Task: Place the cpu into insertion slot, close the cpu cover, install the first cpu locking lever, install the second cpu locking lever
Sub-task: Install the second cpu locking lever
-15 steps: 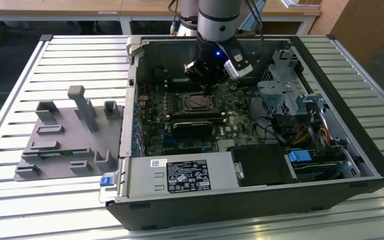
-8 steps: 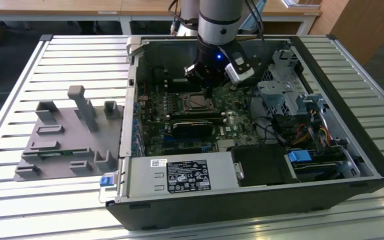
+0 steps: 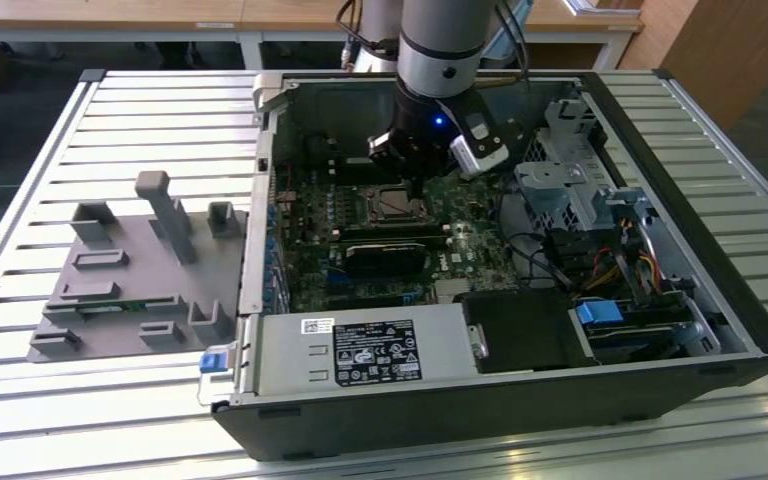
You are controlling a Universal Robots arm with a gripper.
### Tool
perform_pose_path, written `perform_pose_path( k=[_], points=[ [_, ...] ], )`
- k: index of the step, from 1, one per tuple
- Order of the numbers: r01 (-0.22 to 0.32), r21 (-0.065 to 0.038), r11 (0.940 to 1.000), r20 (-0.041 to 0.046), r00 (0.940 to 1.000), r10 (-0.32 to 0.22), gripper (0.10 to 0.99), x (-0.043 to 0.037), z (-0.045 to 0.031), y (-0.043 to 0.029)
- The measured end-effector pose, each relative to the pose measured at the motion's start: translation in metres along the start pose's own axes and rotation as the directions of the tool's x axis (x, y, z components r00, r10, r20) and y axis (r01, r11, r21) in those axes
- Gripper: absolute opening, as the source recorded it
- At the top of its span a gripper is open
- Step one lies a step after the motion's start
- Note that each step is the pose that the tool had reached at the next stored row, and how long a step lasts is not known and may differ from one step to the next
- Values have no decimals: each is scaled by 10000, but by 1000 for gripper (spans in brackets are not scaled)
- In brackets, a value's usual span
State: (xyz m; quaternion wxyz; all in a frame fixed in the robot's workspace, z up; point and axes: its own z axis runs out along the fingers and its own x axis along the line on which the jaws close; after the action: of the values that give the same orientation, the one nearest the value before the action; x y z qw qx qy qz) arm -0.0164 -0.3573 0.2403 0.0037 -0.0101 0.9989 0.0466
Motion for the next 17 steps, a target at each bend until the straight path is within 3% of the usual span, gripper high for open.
perform_pose_path(
  k=[6,10,17],
  points=[
    [1,-44,10000,1,10000,-1,118,3,0,-105],
    [7,-46,10000,2,10000,-7,118,14,7,-123],
    [8,-47,10000,4,10000,-8,118,130,14,-161]
  ],
)
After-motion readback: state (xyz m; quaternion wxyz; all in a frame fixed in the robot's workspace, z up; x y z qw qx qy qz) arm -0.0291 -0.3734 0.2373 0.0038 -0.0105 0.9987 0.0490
